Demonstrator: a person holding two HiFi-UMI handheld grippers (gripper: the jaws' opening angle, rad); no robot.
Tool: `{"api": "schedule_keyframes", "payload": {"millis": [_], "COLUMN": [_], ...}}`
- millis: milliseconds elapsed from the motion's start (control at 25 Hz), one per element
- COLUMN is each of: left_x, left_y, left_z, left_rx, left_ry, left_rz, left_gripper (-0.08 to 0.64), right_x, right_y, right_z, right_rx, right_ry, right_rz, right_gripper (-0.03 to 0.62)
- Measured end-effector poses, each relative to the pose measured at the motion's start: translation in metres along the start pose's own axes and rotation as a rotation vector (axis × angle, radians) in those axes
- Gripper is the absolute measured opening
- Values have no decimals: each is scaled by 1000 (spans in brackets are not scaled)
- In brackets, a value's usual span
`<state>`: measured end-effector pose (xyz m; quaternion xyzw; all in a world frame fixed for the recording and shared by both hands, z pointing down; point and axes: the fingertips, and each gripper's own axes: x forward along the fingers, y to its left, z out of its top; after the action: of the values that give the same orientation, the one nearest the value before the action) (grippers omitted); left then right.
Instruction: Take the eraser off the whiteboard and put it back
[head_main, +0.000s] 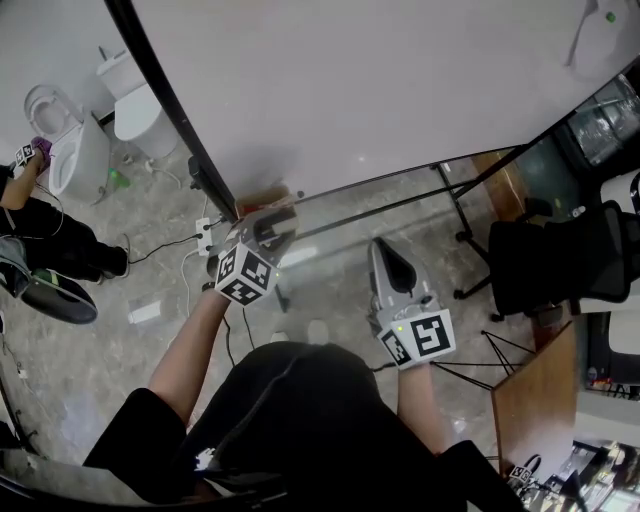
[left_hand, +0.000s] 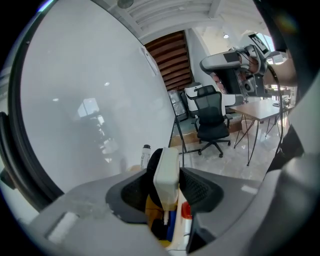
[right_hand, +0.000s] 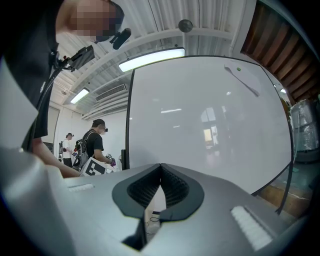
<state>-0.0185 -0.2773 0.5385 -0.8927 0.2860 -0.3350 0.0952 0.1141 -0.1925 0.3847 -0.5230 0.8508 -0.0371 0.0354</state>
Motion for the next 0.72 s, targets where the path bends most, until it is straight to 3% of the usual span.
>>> {"api": "schedule_keyframes", "payload": {"millis": [720], "left_x": [-1], "left_y": [1], "left_z": [2], "left_rx": [24], "left_ry": [20], "left_rz": [29], "left_gripper": [219], "right_x": [-6], "right_y": [-5], "right_z": [0], "right_rx": [4], "right_ry": [-1], "right_rz": [-11], "right_gripper": [9]}}
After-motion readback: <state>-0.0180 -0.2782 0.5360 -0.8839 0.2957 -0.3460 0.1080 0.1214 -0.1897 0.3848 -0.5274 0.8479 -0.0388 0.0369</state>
